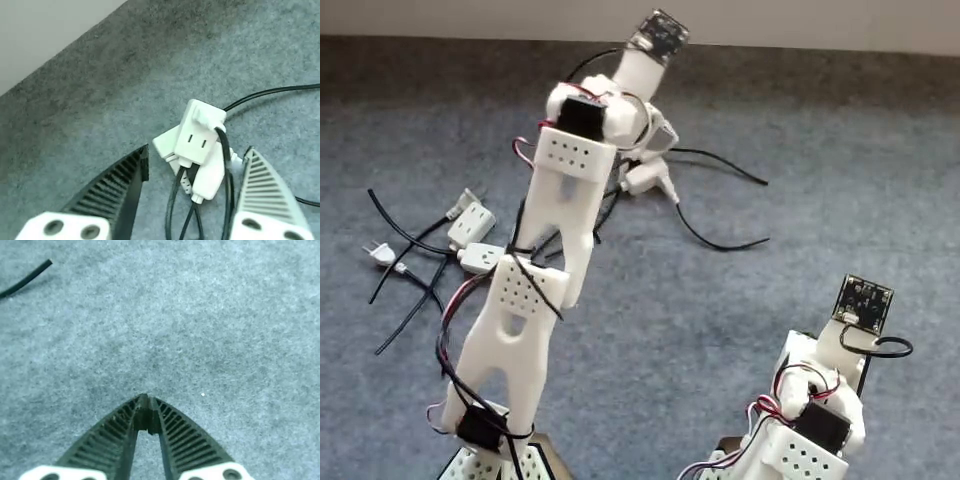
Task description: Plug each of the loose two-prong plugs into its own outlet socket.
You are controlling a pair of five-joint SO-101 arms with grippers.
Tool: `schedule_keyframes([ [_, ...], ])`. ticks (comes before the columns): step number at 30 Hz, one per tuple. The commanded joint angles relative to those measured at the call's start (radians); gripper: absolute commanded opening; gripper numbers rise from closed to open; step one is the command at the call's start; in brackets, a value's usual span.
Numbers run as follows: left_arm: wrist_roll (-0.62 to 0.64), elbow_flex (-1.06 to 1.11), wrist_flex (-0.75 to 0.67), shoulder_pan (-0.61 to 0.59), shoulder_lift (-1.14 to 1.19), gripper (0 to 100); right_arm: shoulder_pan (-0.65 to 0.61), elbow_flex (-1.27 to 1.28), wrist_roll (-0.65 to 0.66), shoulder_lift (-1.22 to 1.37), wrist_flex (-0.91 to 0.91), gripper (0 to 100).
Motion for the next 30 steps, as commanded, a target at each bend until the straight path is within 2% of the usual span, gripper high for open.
schedule_keyframes([
  [1,0.008,-0.038,0.06,-0.064,-0.16,28,0.001,0.024,-0.002,-0.015,0.004,0.7],
  [7,0.009,-0.036,0.239,-0.18,-0.269,28,0.001,0.025,-0.003,-0.015,0.002,0.7],
  [11,0.025,-0.008,0.245,-0.323,-0.286,28,0.001,0.025,-0.008,-0.015,0.002,0.7],
  [14,0.032,0.113,0.247,-0.418,-0.294,28,-0.001,0.027,-0.008,-0.015,0.002,0.7],
  [18,-0.14,0.294,0.247,-0.499,-0.294,28,-0.001,0.059,-0.005,-0.015,0.002,0.8],
  [23,-0.344,0.512,0.247,-0.542,-0.294,28,-0.001,0.067,-0.009,-0.015,-0.035,0.9],
  [26,-0.387,0.582,0.247,-0.558,-0.294,28,-0.001,0.059,-0.012,-0.015,-0.042,0.9],
  [30,-0.387,0.656,0.247,-0.559,-0.289,28,0.001,0.059,-0.094,-0.015,-0.044,0.9],
])
